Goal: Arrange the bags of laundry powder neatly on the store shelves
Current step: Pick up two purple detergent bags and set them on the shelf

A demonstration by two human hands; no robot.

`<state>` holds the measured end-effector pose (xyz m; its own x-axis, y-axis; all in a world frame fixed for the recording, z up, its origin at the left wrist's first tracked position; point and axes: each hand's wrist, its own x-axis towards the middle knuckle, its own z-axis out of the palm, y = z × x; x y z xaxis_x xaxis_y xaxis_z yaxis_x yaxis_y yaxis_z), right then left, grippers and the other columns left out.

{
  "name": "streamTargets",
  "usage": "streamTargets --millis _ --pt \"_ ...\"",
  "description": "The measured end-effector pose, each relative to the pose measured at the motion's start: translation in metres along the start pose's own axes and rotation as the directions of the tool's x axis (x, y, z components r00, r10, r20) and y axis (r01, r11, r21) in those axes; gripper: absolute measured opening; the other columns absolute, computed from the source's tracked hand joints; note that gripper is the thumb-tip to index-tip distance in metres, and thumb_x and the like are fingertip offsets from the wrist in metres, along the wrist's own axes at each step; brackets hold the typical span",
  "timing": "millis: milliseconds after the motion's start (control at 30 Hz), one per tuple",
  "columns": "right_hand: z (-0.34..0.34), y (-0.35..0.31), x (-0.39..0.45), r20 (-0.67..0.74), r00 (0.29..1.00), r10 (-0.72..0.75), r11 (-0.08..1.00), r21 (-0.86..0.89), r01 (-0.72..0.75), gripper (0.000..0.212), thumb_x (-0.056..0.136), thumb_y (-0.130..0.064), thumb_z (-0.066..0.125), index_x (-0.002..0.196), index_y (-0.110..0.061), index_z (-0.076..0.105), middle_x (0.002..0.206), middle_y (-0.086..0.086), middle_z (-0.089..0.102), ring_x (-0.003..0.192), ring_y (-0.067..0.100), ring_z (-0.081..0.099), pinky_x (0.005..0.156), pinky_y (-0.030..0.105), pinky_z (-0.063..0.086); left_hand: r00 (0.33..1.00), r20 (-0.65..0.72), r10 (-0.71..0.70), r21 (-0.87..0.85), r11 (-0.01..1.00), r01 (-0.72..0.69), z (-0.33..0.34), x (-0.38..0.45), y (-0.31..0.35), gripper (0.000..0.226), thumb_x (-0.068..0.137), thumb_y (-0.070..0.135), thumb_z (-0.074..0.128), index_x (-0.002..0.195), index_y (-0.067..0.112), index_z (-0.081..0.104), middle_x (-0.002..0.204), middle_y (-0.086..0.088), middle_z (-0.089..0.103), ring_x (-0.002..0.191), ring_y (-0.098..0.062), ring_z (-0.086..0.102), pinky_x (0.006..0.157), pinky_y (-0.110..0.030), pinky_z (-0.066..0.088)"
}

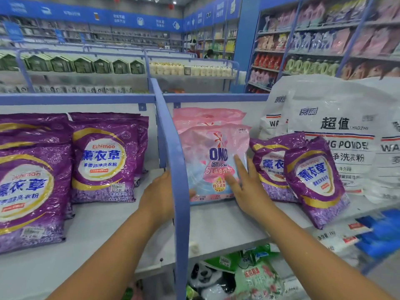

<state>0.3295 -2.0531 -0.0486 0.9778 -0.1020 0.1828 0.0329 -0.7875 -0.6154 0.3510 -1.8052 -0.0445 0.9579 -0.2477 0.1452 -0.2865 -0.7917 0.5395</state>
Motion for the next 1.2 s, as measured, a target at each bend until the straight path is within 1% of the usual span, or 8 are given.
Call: streamTargets --millis 67,167,300,400,567,833,967,1200 --pt "0.002 0.003 -0.014 -0.010 1.000 -0.010 0.998 -0.061 0.010 0.069 0.101 -0.057 0.036 0.160 -0.042 0.003 0.167 -0.011 -0.018 0.156 0.019 -0.008 0.125 0.049 0.018 1.000 0.004 0.028 0.022 0.999 -0.028 -0.002 -0.004 -0.003 0.055 0.095 0.037 0.064 0.144 0.021 0.046 0.142 -0.004 0.054 0.130 -0.032 0.051 0.100 -0.039 0.044" --pt "0.008 0.008 -0.033 -0.032 0.999 -0.022 0.985 -0.173 0.016 0.071 0.102 -0.055 0.041 0.160 -0.041 0.001 0.168 -0.011 -0.017 0.156 0.019 -0.010 0.124 0.045 0.014 0.995 -0.064 0.073 -0.065 0.995 -0.077 0.001 -0.012 -0.020 0.068 0.092 0.041 0.061 0.148 0.056 0.028 0.158 0.023 0.033 0.141 -0.036 0.042 0.112 -0.048 0.037" --pt "0.011 0.010 -0.049 -0.008 1.000 -0.017 0.968 -0.252 0.015 0.077 0.101 -0.056 0.041 0.161 -0.036 -0.002 0.169 -0.006 -0.015 0.156 0.023 -0.008 0.124 0.045 0.012 0.999 0.050 -0.019 0.173 0.985 0.010 -0.008 -0.037 -0.020 0.048 0.098 0.036 0.057 0.145 0.025 0.048 0.154 -0.010 0.043 0.138 -0.035 0.043 0.112 -0.053 0.039" --pt "0.005 0.012 -0.060 0.051 0.999 -0.009 0.964 -0.266 0.022 0.078 0.101 -0.059 0.037 0.160 -0.037 -0.007 0.167 -0.006 -0.019 0.156 0.025 -0.006 0.123 0.046 0.014 0.994 -0.015 -0.105 0.246 0.964 0.105 -0.020 -0.069 -0.007 0.039 0.097 0.036 0.054 0.134 0.025 0.053 0.142 -0.009 0.052 0.127 -0.034 0.051 0.105 -0.052 0.045" --pt "-0.015 0.022 -0.075 0.204 0.978 -0.043 0.956 -0.277 0.100 0.077 0.101 -0.061 0.035 0.160 -0.035 -0.007 0.168 -0.005 -0.019 0.156 0.026 -0.011 0.124 0.045 0.012 0.967 -0.110 -0.231 0.426 0.868 0.256 -0.022 -0.124 0.008 0.060 0.102 0.054 0.037 0.158 0.032 0.029 0.170 -0.002 0.014 0.156 -0.029 0.011 0.124 -0.054 0.015" --pt "-0.076 0.070 -0.111 0.314 0.932 -0.179 0.936 -0.236 0.260 0.078 0.100 -0.064 0.033 0.161 -0.031 -0.002 0.169 -0.002 -0.011 0.156 0.023 -0.013 0.125 0.045 0.007 0.802 -0.242 -0.547 0.343 0.725 0.598 0.025 -0.209 0.122 0.075 0.097 0.071 0.028 0.158 0.028 0.030 0.169 -0.005 0.017 0.156 -0.029 0.015 0.121 -0.052 0.023" --pt "-0.110 0.101 -0.123 0.342 0.922 -0.180 0.955 -0.164 0.248 0.079 0.099 -0.064 0.036 0.161 -0.032 -0.002 0.168 -0.006 -0.016 0.155 0.019 -0.017 0.125 0.046 0.006 0.849 -0.223 -0.480 0.308 0.791 0.528 0.064 -0.202 0.180 0.087 0.088 0.080 0.019 0.157 0.028 0.032 0.167 -0.003 0.026 0.153 -0.028 0.023 0.119 -0.053 0.032" --pt "-0.160 0.140 -0.118 0.246 0.954 -0.173 0.966 -0.145 0.213 0.077 0.100 -0.060 0.040 0.161 -0.032 0.004 0.170 -0.006 -0.008 0.156 0.022 -0.011 0.126 0.046 0.006 0.929 -0.115 -0.352 0.268 0.889 0.371 0.114 -0.143 0.241 0.078 0.095 0.073 0.032 0.161 0.031 0.022 0.170 0.000 0.014 0.156 -0.021 0.012 0.125 -0.044 0.020"
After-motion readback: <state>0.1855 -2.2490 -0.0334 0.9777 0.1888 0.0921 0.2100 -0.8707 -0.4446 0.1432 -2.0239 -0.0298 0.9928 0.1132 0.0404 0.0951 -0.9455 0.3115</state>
